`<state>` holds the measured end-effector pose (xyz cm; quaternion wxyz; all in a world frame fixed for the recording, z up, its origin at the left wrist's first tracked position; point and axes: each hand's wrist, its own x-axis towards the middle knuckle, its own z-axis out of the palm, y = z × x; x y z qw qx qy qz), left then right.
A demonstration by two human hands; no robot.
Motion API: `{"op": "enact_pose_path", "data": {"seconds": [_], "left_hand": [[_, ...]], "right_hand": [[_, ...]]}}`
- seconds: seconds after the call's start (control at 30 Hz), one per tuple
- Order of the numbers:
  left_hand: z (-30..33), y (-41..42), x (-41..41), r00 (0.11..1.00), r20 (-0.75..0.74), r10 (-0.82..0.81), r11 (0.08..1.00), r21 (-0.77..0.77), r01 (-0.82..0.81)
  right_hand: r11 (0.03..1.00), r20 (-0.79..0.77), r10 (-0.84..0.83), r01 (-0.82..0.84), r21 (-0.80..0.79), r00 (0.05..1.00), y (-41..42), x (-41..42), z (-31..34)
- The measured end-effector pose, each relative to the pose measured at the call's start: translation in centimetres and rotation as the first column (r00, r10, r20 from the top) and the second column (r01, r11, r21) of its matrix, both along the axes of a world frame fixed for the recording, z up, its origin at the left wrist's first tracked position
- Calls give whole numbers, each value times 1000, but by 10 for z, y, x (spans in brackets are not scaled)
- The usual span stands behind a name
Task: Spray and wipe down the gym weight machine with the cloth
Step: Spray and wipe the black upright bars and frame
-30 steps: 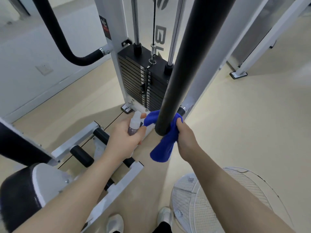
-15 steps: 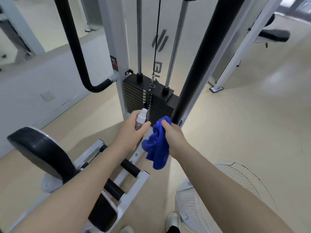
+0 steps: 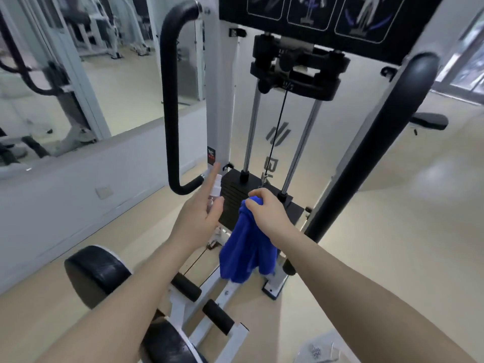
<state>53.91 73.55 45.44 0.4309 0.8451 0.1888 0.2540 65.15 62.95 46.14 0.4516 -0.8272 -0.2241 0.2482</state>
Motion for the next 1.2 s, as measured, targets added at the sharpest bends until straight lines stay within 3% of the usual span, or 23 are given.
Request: {"op": "enact_pose_path", "data": {"seconds": [0.17, 0.37, 0.6, 1.2], "left_hand": [[45, 54, 42, 985, 38, 168, 975, 141, -172], [109, 132, 101, 925, 80, 372, 858, 350, -376], [153, 208, 143, 843, 123, 523, 708, 488, -510], [153, 276, 155, 908, 19, 418, 782, 502, -370]], "right_hand": [[993, -30, -42, 45, 114, 999, 55, 44, 40], [956, -109, 16, 16, 292, 994, 129, 93, 105], [939, -1, 28, -26, 342, 1000, 205, 127, 143], [932, 117, -62, 16, 361, 991, 266, 138, 156]]}}
